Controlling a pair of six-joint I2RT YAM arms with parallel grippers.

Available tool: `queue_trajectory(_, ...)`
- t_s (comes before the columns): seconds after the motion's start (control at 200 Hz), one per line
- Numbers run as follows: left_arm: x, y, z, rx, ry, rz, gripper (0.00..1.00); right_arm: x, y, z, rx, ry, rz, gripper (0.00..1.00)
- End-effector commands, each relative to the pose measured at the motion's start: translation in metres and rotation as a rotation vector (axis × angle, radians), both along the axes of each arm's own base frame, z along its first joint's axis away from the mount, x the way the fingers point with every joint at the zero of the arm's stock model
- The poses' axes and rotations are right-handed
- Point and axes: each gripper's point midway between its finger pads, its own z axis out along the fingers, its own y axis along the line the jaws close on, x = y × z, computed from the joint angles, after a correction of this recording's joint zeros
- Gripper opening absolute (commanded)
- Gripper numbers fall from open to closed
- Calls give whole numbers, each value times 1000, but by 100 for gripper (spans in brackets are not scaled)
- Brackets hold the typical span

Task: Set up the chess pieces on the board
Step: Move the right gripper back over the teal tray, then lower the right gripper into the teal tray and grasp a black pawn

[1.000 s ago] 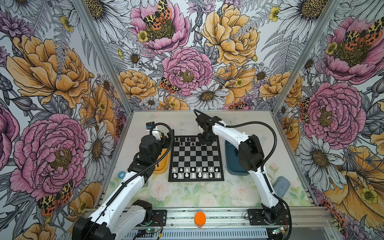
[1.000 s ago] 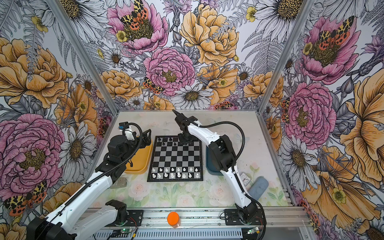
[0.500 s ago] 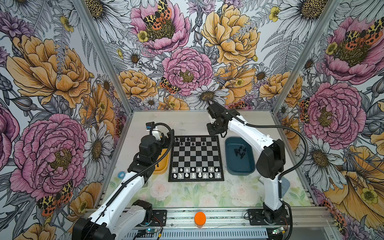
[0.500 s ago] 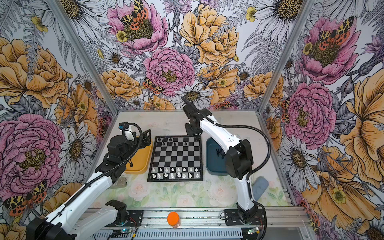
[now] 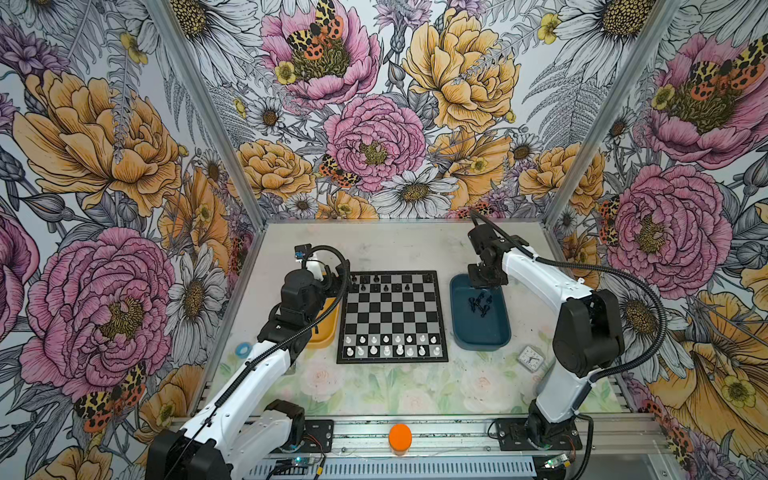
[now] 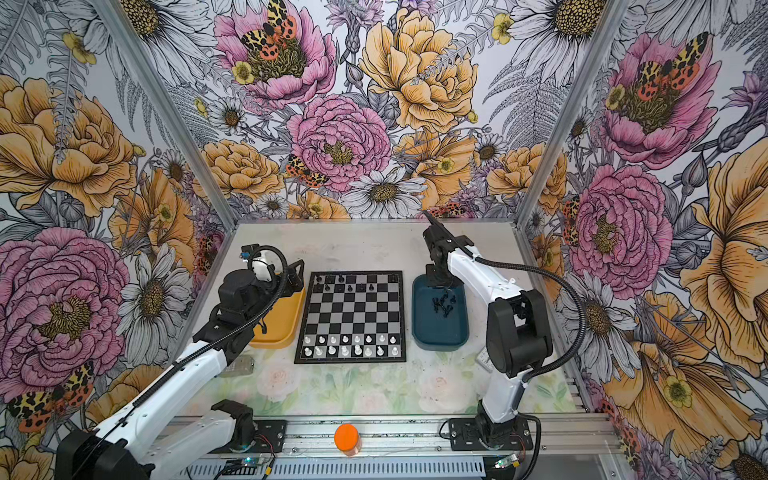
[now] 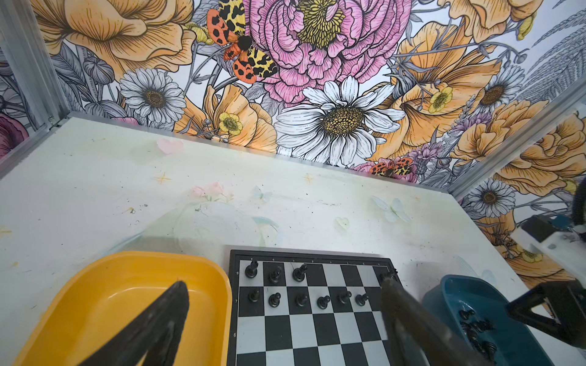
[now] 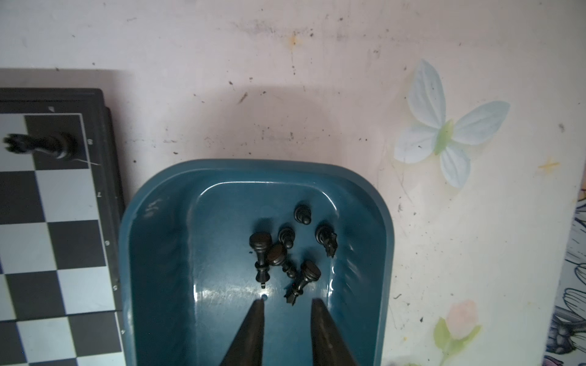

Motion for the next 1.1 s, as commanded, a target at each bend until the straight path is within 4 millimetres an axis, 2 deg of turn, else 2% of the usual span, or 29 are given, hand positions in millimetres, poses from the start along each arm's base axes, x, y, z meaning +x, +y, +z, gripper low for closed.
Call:
queue_trajectory(0.0,1,-8,8,-16,-12,-29,95,14,-4,-11,25,-28,-31,27)
queue_trajectory(0.115,3,-9,9,-13,-12,-30,95,17,-10,-27,28,-2,-45,26)
queue_trajectory(0.435,9,-15,7,-6,0,-40,95,26,-14,-51,38,37,-52,26)
queue_trajectory(1.096,10,-18,5,1,9,-44,95,29,-21,-71,39,74,-70,23)
